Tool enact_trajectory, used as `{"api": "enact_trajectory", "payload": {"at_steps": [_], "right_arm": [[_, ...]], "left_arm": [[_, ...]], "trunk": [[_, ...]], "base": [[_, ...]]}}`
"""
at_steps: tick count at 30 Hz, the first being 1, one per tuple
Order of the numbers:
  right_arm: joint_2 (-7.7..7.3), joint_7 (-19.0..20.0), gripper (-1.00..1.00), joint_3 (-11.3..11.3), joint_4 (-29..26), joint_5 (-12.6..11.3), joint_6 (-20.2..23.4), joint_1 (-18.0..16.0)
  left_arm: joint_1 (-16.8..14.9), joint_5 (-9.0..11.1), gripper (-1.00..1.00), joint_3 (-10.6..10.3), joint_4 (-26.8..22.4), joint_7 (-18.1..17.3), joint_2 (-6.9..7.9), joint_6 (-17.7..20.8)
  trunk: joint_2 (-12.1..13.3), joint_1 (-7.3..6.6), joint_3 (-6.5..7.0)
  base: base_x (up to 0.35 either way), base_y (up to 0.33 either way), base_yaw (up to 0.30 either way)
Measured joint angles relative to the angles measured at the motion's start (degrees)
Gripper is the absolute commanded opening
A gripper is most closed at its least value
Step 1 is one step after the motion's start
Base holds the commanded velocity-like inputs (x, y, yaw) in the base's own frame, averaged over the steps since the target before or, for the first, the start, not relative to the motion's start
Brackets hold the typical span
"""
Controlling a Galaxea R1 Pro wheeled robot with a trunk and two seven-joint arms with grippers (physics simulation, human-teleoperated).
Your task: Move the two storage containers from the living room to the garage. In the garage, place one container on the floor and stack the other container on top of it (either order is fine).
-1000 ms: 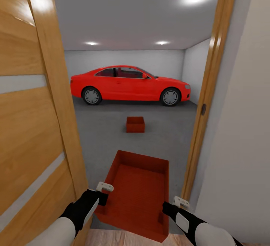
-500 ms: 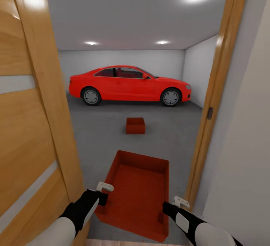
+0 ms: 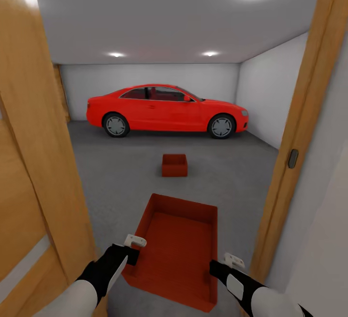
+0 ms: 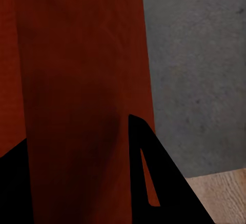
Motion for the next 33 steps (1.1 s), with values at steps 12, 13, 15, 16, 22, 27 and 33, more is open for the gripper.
{"api": "enact_trajectory", "payload": {"at_steps": [12, 13, 15, 16, 22, 27, 33], "right_arm": [[0.03, -0.01, -1.00, 0.00, -0.04, 0.00, -0.02, 0.00], [0.03, -0.01, -1.00, 0.00, -0.03, 0.00, -0.02, 0.00], [0.06, -0.04, -1.00, -0.01, -0.04, 0.01, -0.05, 0.00], [-0.26, -0.34, -1.00, -0.23, 0.56, 0.41, 0.30, 0.03], [-0.44, -0.54, -1.00, 0.77, 0.87, 0.75, 1.15, 0.24], [-0.72, -0.51, -1.00, -0.15, 0.87, 2.51, 1.77, 1.00], [-0.61, -0.44, -1.00, -1.48, 0.87, 4.52, 1.53, 1.12]], "left_arm": [[0.00, -0.01, -1.00, 0.00, -0.04, -0.01, 0.02, -0.01], [0.00, -0.01, -1.00, -0.01, -0.04, 0.00, 0.02, 0.00], [0.00, 0.00, -1.00, -0.02, -0.06, -0.01, 0.05, -0.01], [0.35, 0.35, -1.00, -0.30, 0.22, -0.07, 0.00, 0.23], [1.99, 0.32, -1.00, 0.80, -0.18, -0.16, -0.03, 0.16], [3.32, -0.25, -1.00, 2.27, 0.13, -0.06, -0.55, -0.13], [4.49, -0.53, -1.00, 3.10, -1.02, -0.02, -0.52, -0.34]], "trunk": [[0.00, 0.04, 0.00], [0.00, 0.04, 0.00], [0.00, 0.04, 0.00], [0.00, 0.04, -0.02], [0.00, 0.04, -0.02], [0.00, 0.04, -0.01], [0.00, 0.04, -0.01]], "base": [[0.112, 0.018, 0.000], [0.002, 0.000, 0.000], [0.001, 0.000, 0.000], [0.000, 0.000, 0.000], [0.000, 0.000, 0.000], [0.000, 0.000, 0.000], [0.000, 0.000, 0.000]]}}
